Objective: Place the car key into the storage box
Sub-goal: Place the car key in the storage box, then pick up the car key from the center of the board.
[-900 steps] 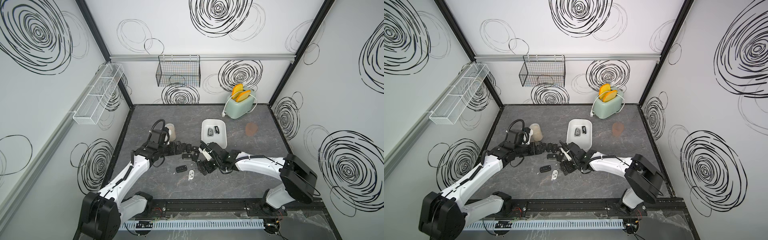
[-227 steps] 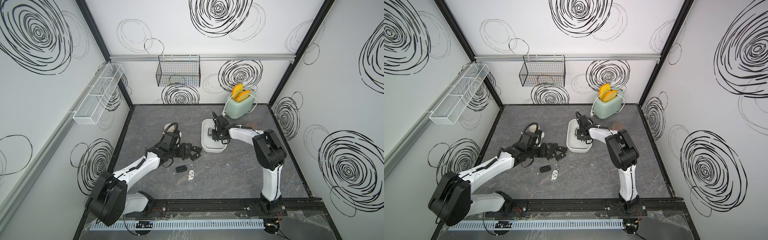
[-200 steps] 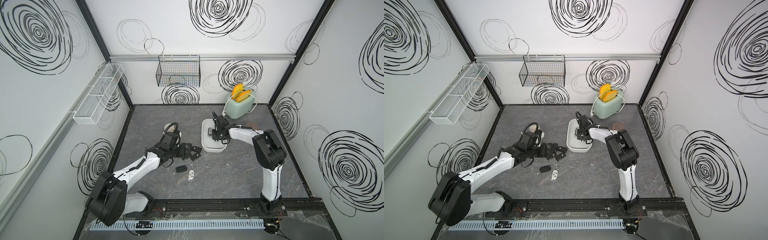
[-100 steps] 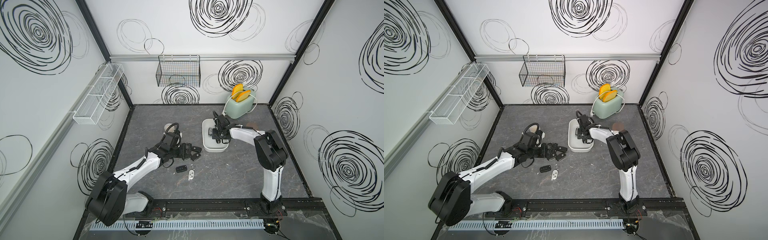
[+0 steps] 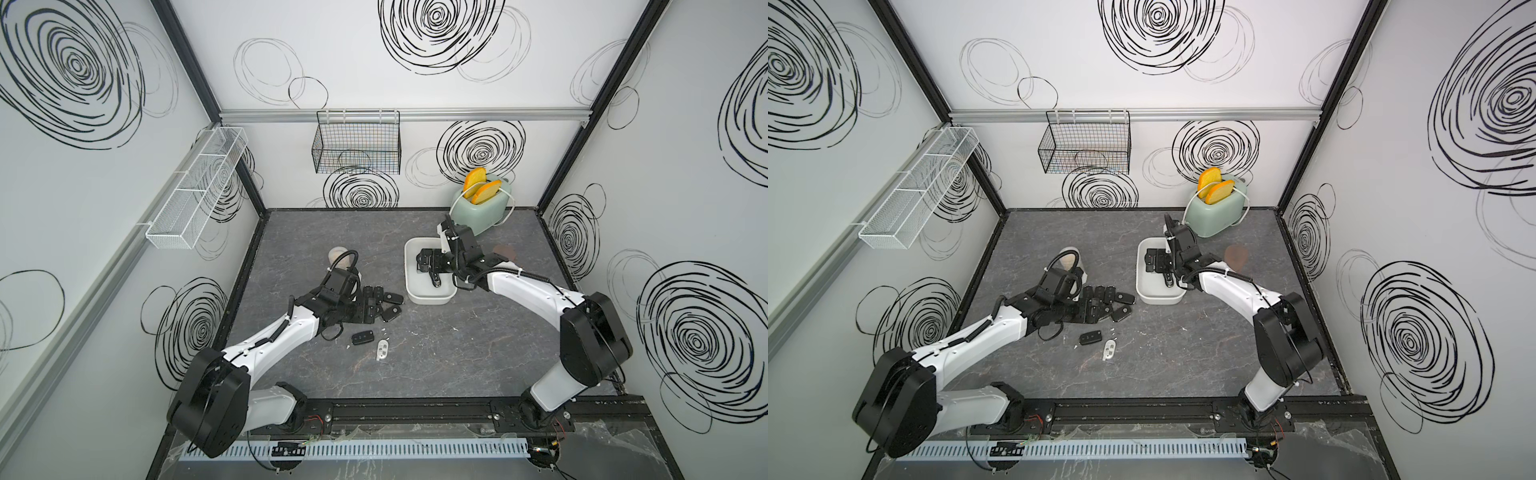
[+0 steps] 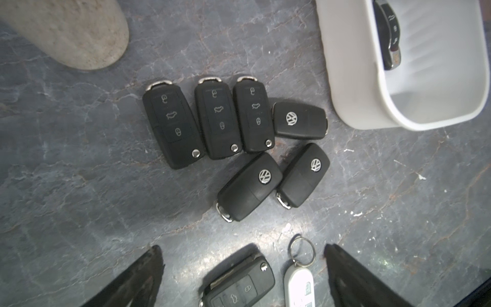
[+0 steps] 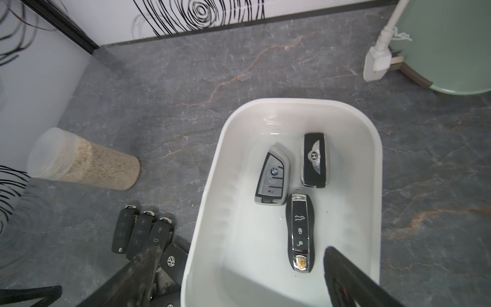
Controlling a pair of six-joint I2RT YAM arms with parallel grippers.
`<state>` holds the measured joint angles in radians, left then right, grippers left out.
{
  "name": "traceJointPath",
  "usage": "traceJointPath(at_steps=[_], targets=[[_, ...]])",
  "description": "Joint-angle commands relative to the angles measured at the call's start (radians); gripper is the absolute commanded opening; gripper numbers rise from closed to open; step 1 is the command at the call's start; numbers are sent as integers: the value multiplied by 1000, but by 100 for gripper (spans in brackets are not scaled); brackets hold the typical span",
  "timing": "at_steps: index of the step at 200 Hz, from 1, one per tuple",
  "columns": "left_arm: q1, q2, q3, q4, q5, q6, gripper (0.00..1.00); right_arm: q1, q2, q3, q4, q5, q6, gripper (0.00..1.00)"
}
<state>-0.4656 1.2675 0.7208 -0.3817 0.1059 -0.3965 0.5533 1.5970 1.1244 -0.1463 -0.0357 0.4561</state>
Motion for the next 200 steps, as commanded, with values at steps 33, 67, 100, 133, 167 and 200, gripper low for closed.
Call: traceJointPath(at_steps=[33, 67, 100, 133, 167, 200], targets=[[-14, -36, 6, -116, 60, -64, 98, 39, -161, -144, 57, -86, -8, 99], [-78, -74, 16, -169, 78, -103, 99, 63, -222, -222, 54, -90, 11, 99], [-169, -60, 33, -213, 41, -89, 95, 69, -251, -281, 48, -120, 28, 99], [-266, -6, 21, -215, 31, -107, 91, 73, -297, -330, 43, -120, 42, 99], [-338, 85, 40, -203, 15, -109, 85, 73, -345, -361, 37, -109, 52, 99], [-382, 156, 57, -190, 2, -98, 77, 71, -372, -374, 14, -91, 44, 99]])
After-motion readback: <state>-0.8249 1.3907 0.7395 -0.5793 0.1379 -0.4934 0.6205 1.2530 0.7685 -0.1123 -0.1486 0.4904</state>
